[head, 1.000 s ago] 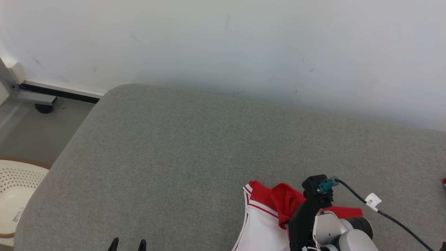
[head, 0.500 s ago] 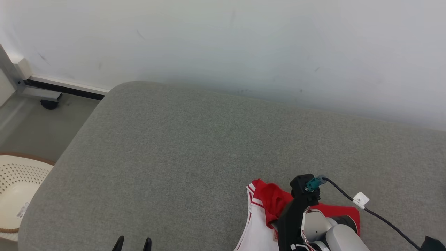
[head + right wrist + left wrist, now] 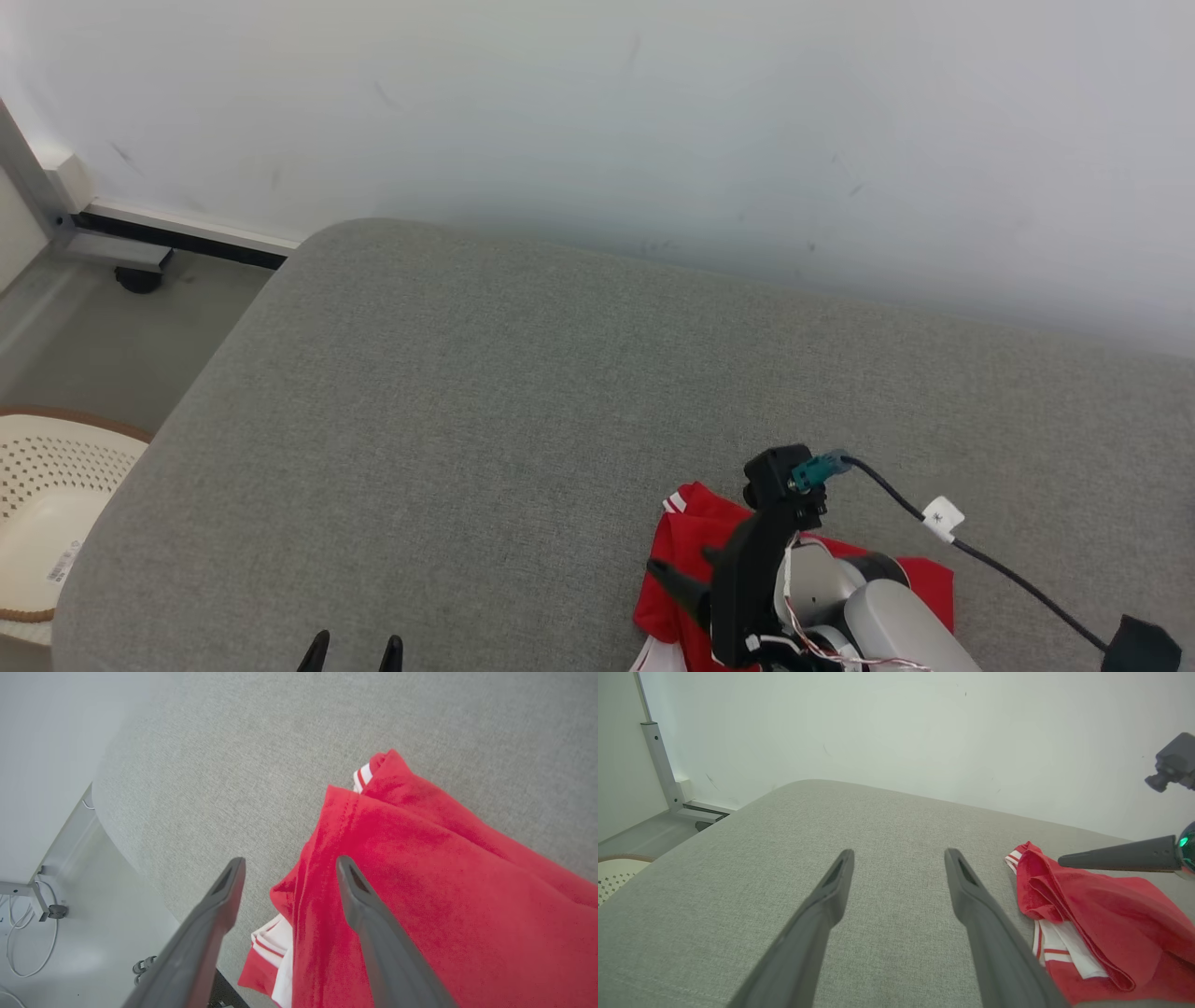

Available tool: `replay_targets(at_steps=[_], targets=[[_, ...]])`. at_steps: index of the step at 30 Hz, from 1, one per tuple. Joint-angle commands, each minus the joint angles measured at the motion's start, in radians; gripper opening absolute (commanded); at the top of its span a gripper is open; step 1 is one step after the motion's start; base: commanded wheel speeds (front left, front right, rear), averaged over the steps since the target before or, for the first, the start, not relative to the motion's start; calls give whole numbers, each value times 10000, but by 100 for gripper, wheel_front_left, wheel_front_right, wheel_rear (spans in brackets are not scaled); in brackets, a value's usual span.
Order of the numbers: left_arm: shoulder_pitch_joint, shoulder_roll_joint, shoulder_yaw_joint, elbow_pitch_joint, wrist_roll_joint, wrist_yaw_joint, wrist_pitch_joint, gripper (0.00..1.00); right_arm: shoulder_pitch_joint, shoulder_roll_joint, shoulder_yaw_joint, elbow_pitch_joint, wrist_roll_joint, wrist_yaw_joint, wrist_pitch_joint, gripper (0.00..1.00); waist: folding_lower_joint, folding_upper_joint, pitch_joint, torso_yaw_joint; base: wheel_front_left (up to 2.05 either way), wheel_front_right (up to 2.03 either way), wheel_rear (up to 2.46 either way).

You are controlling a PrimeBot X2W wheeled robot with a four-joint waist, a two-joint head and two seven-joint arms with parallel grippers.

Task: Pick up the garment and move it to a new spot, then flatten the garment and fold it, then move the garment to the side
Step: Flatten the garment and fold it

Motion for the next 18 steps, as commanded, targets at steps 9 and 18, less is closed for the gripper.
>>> replay_targets(at_steps=[9, 18], targets=[[50, 44, 93, -73, -169, 95, -64, 100, 551, -16, -344, -2334, -1658, -3, 14, 100, -1, 0, -29, -299, 0, 0, 0], [-119, -47, 111, 64, -186, 53, -112, 100, 2620, -1683, 1286, -5432, -2866, -3, 1113, 100, -1, 0, 104, -555, 0, 0, 0]])
